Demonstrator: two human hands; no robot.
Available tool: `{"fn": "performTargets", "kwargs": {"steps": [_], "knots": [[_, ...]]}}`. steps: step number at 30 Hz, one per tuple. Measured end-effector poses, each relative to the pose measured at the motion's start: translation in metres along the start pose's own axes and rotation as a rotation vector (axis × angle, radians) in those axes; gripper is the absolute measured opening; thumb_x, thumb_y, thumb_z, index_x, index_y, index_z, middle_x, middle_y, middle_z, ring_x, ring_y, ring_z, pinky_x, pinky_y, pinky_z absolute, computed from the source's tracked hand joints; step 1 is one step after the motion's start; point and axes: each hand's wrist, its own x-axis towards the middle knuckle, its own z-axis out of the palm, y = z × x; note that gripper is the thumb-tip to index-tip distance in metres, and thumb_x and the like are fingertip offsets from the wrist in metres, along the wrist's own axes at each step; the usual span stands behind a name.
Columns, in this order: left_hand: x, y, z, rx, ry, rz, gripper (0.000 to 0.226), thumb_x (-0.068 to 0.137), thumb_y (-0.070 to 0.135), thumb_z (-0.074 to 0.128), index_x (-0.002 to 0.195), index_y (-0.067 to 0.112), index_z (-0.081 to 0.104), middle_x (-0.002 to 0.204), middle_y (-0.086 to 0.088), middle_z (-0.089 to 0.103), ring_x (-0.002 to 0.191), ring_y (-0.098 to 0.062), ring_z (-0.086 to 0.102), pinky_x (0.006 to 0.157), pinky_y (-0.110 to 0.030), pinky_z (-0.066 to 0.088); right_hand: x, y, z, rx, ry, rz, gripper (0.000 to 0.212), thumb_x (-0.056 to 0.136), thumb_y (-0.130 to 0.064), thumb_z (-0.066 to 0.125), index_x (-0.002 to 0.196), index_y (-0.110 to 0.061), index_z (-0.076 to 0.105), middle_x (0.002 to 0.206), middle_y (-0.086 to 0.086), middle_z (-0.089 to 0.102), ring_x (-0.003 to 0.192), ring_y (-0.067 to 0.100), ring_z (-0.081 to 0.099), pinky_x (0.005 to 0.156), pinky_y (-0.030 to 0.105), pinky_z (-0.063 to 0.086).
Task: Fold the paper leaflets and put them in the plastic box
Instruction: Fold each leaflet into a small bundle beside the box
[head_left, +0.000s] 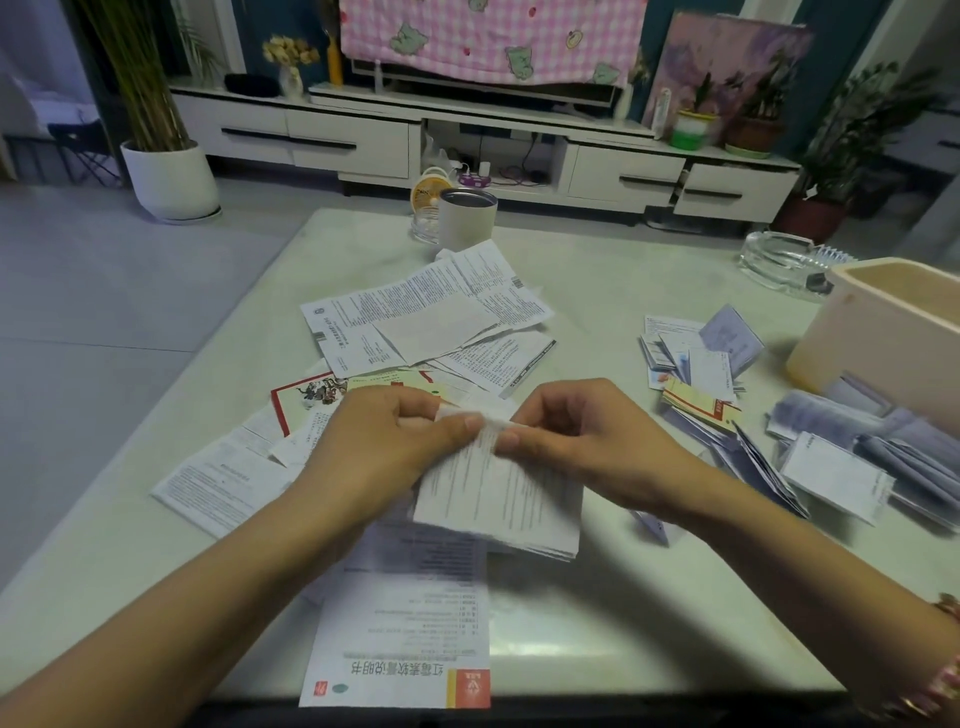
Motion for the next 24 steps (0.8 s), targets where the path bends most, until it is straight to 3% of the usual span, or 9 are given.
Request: {"fn": "performTargets", "kwargs": {"steps": [3, 6, 10, 12, 14, 16, 19, 22, 24], "knots": [[0.005, 0.0, 0.001, -0.194, 0.066, -0.073, 0.01, 0.078, 0.022, 0.07, 0.077, 0.012, 0.071, 0.066, 0.0, 0.072, 0.057, -0.006, 0.066, 0.054, -0.017, 0.054, -0.002, 0.001, 0.001, 0.131, 0.036, 0.029, 0.017, 0.079, -0.024, 0.069, 0.072, -0.01, 0.063, 0.072, 0.005, 0.064, 0.067, 0.011, 0.056, 0.061, 0.025, 0.043], [0.01, 0.003, 0.002, -0.313, 0.149, -0.101, 0.003, 0.082, 0.018, 0.068, 0.082, 0.015, 0.069, 0.07, -0.001, 0.072, 0.061, -0.01, 0.065, 0.061, -0.022, 0.053, -0.004, -0.003, 0.003, 0.228, -0.031, 0.001, 0.013, 0.079, -0.023, 0.072, 0.078, -0.012, 0.065, 0.083, 0.005, 0.065, 0.074, 0.014, 0.058, 0.069, 0.027, 0.047], [0.013, 0.003, 0.009, -0.103, 0.025, -0.106, 0.011, 0.088, 0.028, 0.061, 0.089, 0.019, 0.068, 0.08, 0.002, 0.07, 0.062, -0.002, 0.065, 0.056, -0.012, 0.051, -0.003, -0.005, 0.002, 0.286, 0.073, -0.056, 0.006, 0.073, -0.023, 0.075, 0.073, -0.021, 0.07, 0.119, -0.01, 0.062, 0.098, 0.02, 0.065, 0.086, 0.03, 0.051], [0.014, 0.003, 0.015, -0.077, -0.083, -0.099, 0.027, 0.092, 0.04, 0.051, 0.087, 0.023, 0.07, 0.088, 0.002, 0.072, 0.079, -0.006, 0.068, 0.078, -0.022, 0.054, -0.003, -0.002, 0.002, 0.329, 0.134, -0.047, 0.002, 0.079, -0.014, 0.07, 0.077, -0.014, 0.069, 0.108, -0.002, 0.07, 0.09, 0.016, 0.067, 0.081, 0.027, 0.054], [0.013, 0.008, 0.02, -0.147, -0.169, -0.126, 0.036, 0.09, 0.05, 0.042, 0.083, 0.028, 0.07, 0.093, 0.001, 0.073, 0.089, -0.016, 0.069, 0.086, -0.037, 0.055, -0.002, 0.0, 0.0, 0.306, 0.225, -0.037, 0.004, 0.083, -0.01, 0.067, 0.081, -0.008, 0.069, 0.085, 0.004, 0.073, 0.076, 0.011, 0.067, 0.07, 0.021, 0.052], [0.013, 0.014, 0.024, -0.175, -0.272, -0.087, 0.035, 0.086, 0.048, 0.047, 0.085, 0.022, 0.071, 0.09, -0.002, 0.074, 0.084, -0.019, 0.071, 0.079, -0.038, 0.058, -0.001, 0.001, -0.003, 0.268, 0.305, -0.065, 0.004, 0.084, -0.008, 0.066, 0.081, -0.007, 0.069, 0.07, 0.002, 0.069, 0.062, 0.006, 0.061, 0.06, 0.017, 0.047], [0.014, 0.02, 0.032, -0.165, -0.331, -0.039, 0.022, 0.094, 0.02, 0.05, 0.087, 0.012, 0.069, 0.083, -0.007, 0.074, 0.071, -0.02, 0.072, 0.069, -0.031, 0.059, 0.0, 0.001, -0.009, 0.276, 0.37, -0.076, 0.002, 0.083, -0.002, 0.066, 0.084, -0.002, 0.065, 0.057, 0.001, 0.062, 0.046, 0.007, 0.053, 0.047, 0.02, 0.042], [0.018, 0.021, 0.038, -0.153, -0.34, -0.044, 0.022, 0.095, 0.012, 0.047, 0.086, 0.009, 0.067, 0.08, -0.009, 0.074, 0.057, -0.017, 0.068, 0.05, -0.022, 0.054, 0.001, 0.005, -0.018, 0.291, 0.397, -0.004, 0.014, 0.084, -0.003, 0.065, 0.096, -0.006, 0.06, 0.052, 0.001, 0.055, 0.044, 0.008, 0.051, 0.044, 0.02, 0.043], [0.021, 0.02, 0.04, -0.126, -0.378, -0.041, 0.019, 0.095, 0.012, 0.048, 0.09, 0.008, 0.066, 0.081, -0.01, 0.074, 0.049, -0.015, 0.064, 0.043, -0.018, 0.047, -0.001, 0.007, -0.026, 0.26, 0.326, 0.04, 0.012, 0.087, -0.006, 0.061, 0.099, -0.007, 0.064, 0.058, 0.005, 0.057, 0.046, 0.009, 0.051, 0.043, 0.02, 0.043]]}}
